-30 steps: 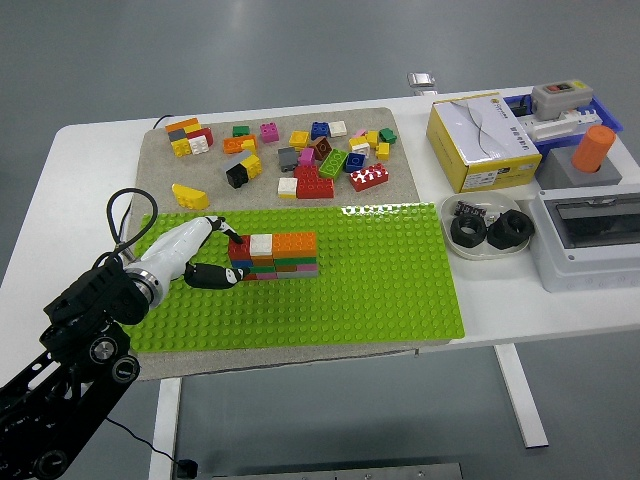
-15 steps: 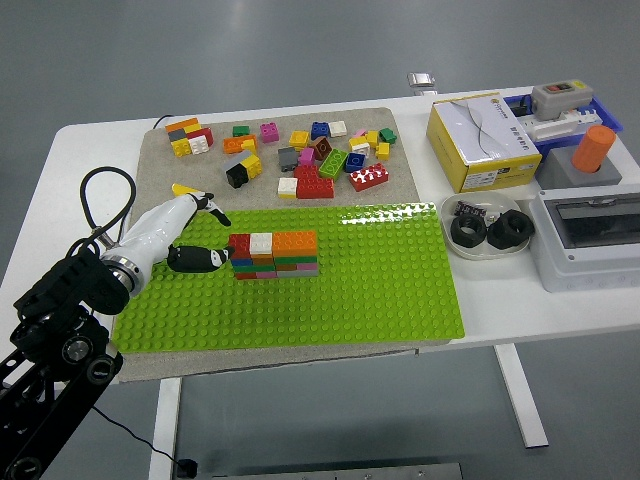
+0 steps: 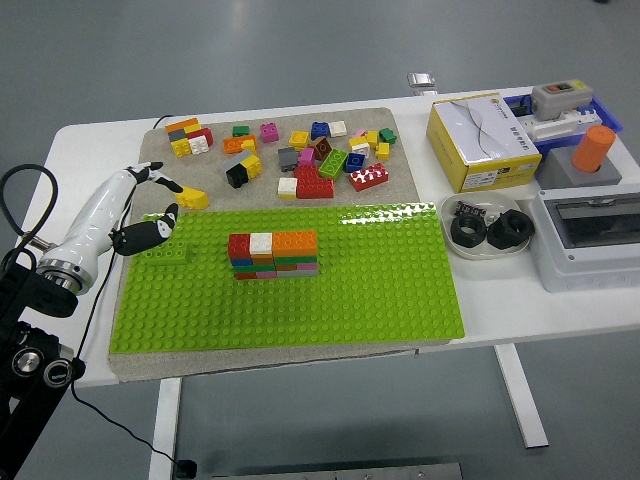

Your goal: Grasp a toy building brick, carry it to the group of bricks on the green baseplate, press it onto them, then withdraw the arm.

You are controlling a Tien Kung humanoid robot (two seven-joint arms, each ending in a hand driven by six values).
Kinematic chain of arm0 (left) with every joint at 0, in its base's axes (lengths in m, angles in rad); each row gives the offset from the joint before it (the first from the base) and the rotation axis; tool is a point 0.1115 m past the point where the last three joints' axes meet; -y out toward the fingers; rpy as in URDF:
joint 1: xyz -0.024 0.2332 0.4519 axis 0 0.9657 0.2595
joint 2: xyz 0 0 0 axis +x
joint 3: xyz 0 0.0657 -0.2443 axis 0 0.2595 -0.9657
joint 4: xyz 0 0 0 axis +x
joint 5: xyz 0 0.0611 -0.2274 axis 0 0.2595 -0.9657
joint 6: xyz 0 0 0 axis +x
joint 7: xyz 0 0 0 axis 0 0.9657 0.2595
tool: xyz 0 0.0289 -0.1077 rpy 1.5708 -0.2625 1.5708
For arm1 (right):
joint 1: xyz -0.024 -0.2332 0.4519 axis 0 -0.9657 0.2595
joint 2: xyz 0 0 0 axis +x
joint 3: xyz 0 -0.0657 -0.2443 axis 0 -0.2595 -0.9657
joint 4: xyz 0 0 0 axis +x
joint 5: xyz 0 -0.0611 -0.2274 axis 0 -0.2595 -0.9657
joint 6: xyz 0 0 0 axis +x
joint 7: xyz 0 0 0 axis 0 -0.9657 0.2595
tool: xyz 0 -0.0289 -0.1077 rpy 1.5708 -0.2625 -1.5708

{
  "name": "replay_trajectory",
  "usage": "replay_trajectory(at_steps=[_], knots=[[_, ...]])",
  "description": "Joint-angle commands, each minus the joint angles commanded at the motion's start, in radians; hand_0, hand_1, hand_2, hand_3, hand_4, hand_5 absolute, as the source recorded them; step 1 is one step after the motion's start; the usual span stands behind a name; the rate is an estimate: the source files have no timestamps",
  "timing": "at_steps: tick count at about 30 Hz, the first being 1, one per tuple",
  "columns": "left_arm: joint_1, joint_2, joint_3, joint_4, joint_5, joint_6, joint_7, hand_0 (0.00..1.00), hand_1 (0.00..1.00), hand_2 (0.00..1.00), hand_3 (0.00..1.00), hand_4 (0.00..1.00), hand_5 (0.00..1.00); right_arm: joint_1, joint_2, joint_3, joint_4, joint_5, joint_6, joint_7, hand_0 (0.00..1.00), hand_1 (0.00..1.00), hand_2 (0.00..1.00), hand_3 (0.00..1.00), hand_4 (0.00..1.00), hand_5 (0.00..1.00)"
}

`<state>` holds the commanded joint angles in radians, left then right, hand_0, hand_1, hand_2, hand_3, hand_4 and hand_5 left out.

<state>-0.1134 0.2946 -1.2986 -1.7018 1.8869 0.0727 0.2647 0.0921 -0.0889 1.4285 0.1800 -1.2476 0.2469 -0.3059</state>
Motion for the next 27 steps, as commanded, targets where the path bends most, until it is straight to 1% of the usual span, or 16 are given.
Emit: replay_trajectory(at_steps=[1, 2, 5, 7, 8, 10, 19, 23, 27], knots=[[0.008, 0.002, -0.010, 0.006, 0.004, 0.009, -0.019, 0.960, 0.899, 0.882, 0.565, 0.536, 0.062, -0.001, 0.001, -0.008, 0.000, 0.010, 0.000, 0.001, 0.735, 0.673, 0.758, 0.833, 0.621, 0.998], [0.015, 0.003, -0.018, 0.011, 0.007, 0.014, -0.033, 0.949, 0.882, 0.857, 0.566, 0.531, 0.061, -0.001, 0.002, -0.014, 0.000, 0.019, 0.000, 0.002, 0.730, 0.676, 0.796, 0.860, 0.622, 0.998], [0.044, 0.006, -0.048, 0.033, 0.017, 0.034, -0.105, 0.949, 0.882, 0.857, 0.566, 0.531, 0.061, -0.008, 0.008, -0.042, 0.000, 0.063, 0.002, 0.005, 0.730, 0.676, 0.796, 0.860, 0.622, 0.998], [0.055, 0.007, -0.058, 0.041, 0.019, 0.043, -0.145, 0.949, 0.882, 0.857, 0.566, 0.531, 0.061, -0.012, 0.013, -0.053, 0.000, 0.081, 0.004, 0.006, 0.730, 0.676, 0.796, 0.860, 0.622, 0.998], [0.059, 0.007, -0.062, 0.044, 0.019, 0.046, -0.164, 0.943, 0.873, 0.841, 0.557, 0.522, 0.052, -0.014, 0.015, -0.059, 0.000, 0.088, 0.004, 0.007, 0.730, 0.678, 0.818, 0.887, 0.624, 0.998], [0.062, 0.008, -0.066, 0.049, 0.021, 0.053, -0.190, 0.943, 0.873, 0.841, 0.557, 0.522, 0.052, -0.018, 0.020, -0.070, 0.000, 0.101, 0.006, 0.007, 0.730, 0.678, 0.818, 0.887, 0.624, 0.998], [0.051, 0.014, -0.072, 0.062, 0.018, 0.069, -0.235, 0.940, 0.871, 0.838, 0.553, 0.522, 0.049, -0.043, 0.043, -0.111, 0.000, 0.138, 0.015, 0.007, 0.728, 0.678, 0.823, 0.888, 0.624, 0.998], [0.046, 0.005, -0.072, 0.072, 0.001, 0.080, -0.254, 0.937, 0.863, 0.831, 0.546, 0.518, 0.047, -0.053, 0.052, -0.121, 0.000, 0.146, 0.018, 0.003, 0.728, 0.680, 0.822, 0.889, 0.624, 0.998], [0.048, -0.011, -0.066, 0.086, -0.040, 0.085, -0.270, 0.928, 0.857, 0.827, 0.545, 0.517, 0.047, -0.059, 0.059, -0.100, 0.000, 0.126, 0.016, -0.005, 0.726, 0.681, 0.812, 0.886, 0.621, 0.998]])
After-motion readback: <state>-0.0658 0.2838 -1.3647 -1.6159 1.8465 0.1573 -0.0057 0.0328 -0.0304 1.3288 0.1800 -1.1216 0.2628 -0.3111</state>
